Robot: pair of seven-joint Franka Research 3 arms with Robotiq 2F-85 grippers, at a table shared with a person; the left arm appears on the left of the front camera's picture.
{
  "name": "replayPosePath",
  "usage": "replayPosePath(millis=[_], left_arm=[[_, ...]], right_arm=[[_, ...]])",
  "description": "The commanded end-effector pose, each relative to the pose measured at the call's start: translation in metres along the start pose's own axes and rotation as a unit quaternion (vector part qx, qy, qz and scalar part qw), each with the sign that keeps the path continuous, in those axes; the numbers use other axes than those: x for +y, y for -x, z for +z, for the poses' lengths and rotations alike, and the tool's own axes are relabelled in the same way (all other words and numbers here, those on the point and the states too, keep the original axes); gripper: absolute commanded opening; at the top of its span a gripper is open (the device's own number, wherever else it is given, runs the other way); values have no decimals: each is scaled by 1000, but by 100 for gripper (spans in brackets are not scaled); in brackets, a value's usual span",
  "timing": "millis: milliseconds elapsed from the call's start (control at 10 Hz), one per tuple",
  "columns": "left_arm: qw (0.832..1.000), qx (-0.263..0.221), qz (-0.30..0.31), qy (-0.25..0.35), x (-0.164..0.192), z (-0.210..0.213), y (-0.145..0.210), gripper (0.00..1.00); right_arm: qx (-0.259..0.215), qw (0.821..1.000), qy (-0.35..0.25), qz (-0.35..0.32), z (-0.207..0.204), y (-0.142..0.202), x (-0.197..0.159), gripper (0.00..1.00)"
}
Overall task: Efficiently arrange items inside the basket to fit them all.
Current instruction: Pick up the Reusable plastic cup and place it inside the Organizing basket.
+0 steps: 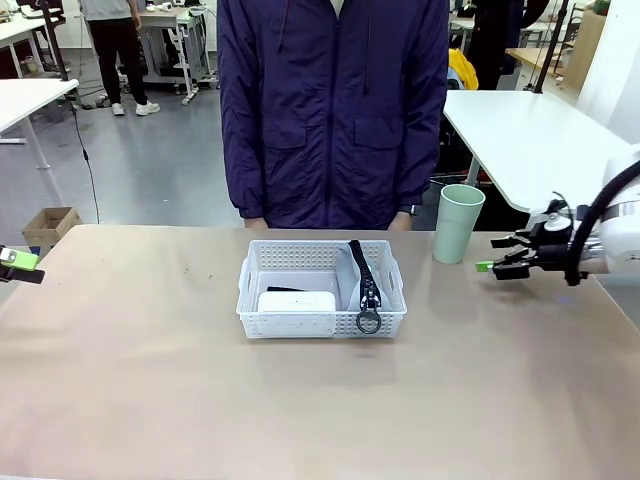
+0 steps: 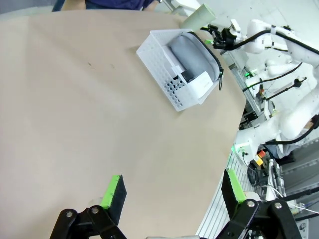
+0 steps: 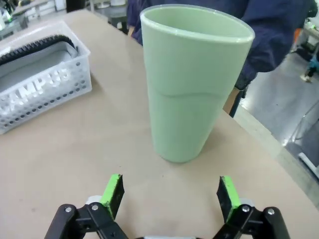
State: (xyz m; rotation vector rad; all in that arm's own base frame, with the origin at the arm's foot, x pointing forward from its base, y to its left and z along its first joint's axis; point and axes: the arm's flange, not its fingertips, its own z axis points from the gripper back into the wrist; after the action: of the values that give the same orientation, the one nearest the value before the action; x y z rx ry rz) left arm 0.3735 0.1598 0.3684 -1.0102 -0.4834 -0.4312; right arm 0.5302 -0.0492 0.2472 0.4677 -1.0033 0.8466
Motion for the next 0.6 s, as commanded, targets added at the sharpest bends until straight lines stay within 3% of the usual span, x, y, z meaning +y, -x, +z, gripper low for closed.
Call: replayPosePath(millis=[0,500], left_arm=[[1000,0,-1,-1,-3,0,1,100],[1000,0,-1,-1,-3,0,1,100]], right_arm=[[-1,999,-28,15,-21,1,-16,100],[-13,998,-67,-12,-57,10,-36,100]])
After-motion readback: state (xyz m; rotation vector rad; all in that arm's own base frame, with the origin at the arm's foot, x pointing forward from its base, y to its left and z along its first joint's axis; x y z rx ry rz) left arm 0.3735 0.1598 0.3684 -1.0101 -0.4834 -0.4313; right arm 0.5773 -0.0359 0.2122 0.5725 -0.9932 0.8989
